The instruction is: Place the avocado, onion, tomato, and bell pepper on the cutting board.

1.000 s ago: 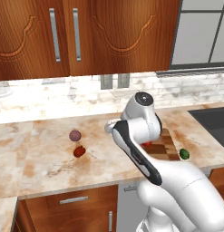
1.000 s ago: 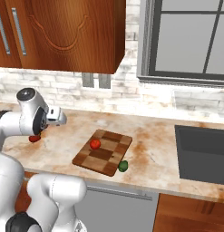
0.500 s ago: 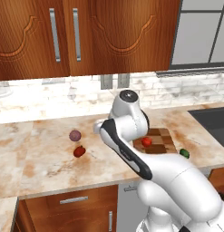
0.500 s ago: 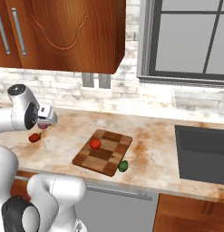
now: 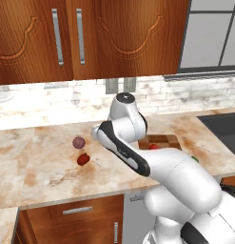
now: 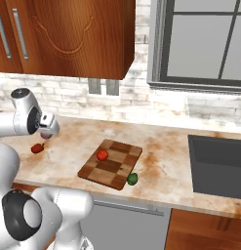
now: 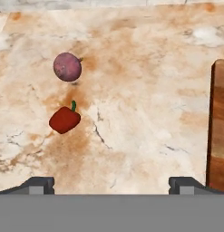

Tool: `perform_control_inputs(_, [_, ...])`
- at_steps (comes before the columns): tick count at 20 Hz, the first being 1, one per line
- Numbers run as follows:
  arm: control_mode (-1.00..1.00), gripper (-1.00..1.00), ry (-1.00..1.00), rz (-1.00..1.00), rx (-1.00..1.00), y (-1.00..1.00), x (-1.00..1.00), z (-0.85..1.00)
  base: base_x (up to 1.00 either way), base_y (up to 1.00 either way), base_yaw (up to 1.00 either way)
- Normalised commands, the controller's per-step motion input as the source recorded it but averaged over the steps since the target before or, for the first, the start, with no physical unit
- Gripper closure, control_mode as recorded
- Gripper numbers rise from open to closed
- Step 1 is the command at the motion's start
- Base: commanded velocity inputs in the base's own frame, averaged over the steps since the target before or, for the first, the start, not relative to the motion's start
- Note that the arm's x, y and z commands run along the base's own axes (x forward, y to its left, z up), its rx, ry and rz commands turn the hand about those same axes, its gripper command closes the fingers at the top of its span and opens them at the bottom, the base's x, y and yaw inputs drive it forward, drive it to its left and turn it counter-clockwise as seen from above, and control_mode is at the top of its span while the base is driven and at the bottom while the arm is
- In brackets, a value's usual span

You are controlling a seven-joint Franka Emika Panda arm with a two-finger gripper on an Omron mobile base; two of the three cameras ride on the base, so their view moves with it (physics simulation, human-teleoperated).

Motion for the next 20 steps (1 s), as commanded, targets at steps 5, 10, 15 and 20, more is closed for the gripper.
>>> perform_control_inputs(5, [-1.0,-1.0,0.02,-0.03,0.06,0.27,0.15,-0.39,0.0,0.0,0.0])
perform_control_inputs(10, [-1.0,-1.0,0.0,0.0,0.01,0.31,0.14,-0.07,0.0,0.0,0.0])
perform_control_inputs(15, [-1.0,-1.0,0.01,0.0,0.0,0.26,0.1,0.0,0.0,0.0,0.0])
perform_control_inputs(20, [-1.0,-1.0,0.01,0.0,0.0,0.25,0.12,-0.01,0.0,0.0,0.0])
